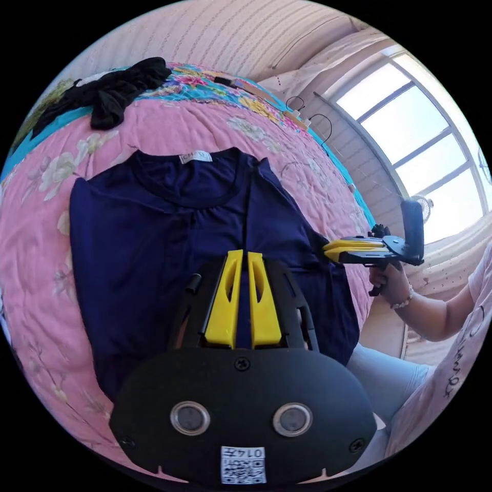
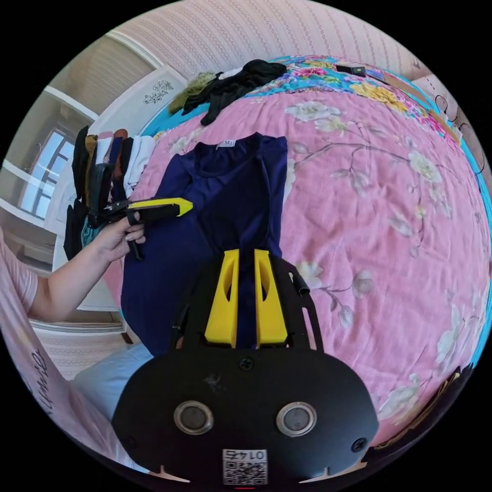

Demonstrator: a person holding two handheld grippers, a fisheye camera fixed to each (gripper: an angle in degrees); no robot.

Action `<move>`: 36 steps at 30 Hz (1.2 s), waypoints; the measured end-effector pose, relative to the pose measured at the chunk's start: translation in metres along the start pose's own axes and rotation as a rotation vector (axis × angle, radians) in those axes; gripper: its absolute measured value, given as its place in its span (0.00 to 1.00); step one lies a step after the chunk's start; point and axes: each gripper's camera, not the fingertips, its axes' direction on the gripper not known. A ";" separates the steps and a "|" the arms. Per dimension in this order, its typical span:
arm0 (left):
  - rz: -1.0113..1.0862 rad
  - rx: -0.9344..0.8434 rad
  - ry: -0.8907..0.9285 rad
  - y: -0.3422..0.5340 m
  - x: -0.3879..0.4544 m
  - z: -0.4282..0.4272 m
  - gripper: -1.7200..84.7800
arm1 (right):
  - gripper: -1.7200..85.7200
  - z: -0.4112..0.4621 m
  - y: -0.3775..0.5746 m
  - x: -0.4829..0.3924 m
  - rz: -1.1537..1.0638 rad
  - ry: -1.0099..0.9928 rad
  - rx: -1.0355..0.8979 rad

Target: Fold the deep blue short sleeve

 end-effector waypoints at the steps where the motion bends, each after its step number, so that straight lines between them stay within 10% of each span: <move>1: -0.010 0.022 -0.008 0.004 -0.003 -0.008 0.03 | 0.08 -0.006 -0.004 0.001 -0.012 -0.003 0.021; 14: -0.286 0.176 -0.220 0.043 -0.129 -0.093 0.12 | 0.10 0.040 -0.139 0.019 -0.007 0.218 -0.015; 28: -0.232 0.019 -0.041 0.047 -0.170 -0.066 0.02 | 0.03 -0.012 -0.110 0.124 0.196 -0.137 0.059; 36: -0.237 0.266 -0.093 0.052 -0.155 -0.139 0.01 | 0.03 -0.082 -0.117 0.147 0.185 -0.151 0.204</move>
